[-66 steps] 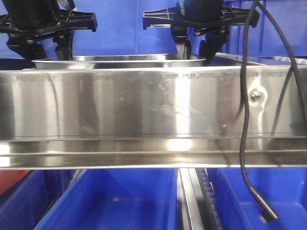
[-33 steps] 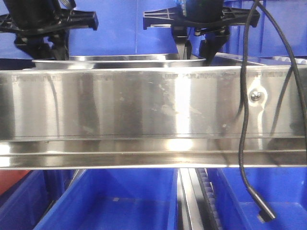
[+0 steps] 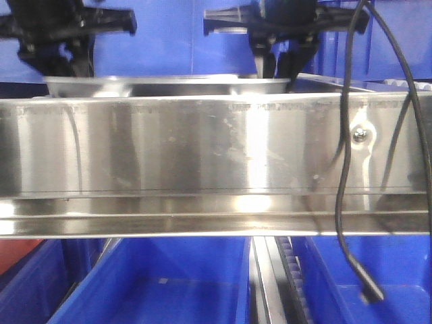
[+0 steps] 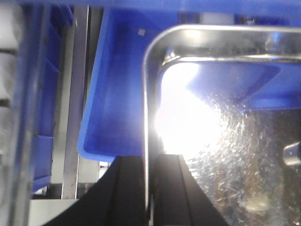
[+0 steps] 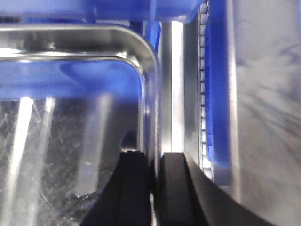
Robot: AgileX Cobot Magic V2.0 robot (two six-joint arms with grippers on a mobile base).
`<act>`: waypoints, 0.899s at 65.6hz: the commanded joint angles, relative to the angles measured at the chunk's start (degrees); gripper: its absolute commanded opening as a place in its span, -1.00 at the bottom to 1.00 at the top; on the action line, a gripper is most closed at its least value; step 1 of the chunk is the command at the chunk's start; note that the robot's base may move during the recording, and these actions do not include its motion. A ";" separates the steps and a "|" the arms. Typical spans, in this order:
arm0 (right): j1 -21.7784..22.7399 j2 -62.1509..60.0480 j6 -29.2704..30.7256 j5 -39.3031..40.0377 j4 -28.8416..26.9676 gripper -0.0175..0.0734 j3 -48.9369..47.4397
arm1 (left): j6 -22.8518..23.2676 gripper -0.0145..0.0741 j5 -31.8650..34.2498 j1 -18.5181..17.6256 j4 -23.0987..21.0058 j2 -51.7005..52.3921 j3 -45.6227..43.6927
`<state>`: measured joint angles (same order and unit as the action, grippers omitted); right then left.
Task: Stack silver trays without gaps
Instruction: 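Close both grippers on the tray rims and lift the tray, then pull the held silver tray off the shelf toward the robot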
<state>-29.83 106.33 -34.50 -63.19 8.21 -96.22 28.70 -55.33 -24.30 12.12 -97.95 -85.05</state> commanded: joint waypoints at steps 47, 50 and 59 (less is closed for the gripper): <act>-14.86 -30.56 -17.38 -1.38 19.67 -0.65 13.77 | 25.18 -0.71 -8.22 -25.48 21.62 23.33 2.50; -16.15 -32.33 -18.74 -1.54 20.69 -0.65 15.16 | 27.53 -0.71 -8.22 -27.63 23.30 24.52 4.17; -22.10 -36.22 -24.58 -4.48 25.38 -0.65 19.18 | 34.75 -0.71 -8.87 -34.19 27.98 28.50 9.68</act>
<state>-48.59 72.20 -55.48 -68.54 30.09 -78.81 59.16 -65.49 -54.93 37.89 -71.48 -77.66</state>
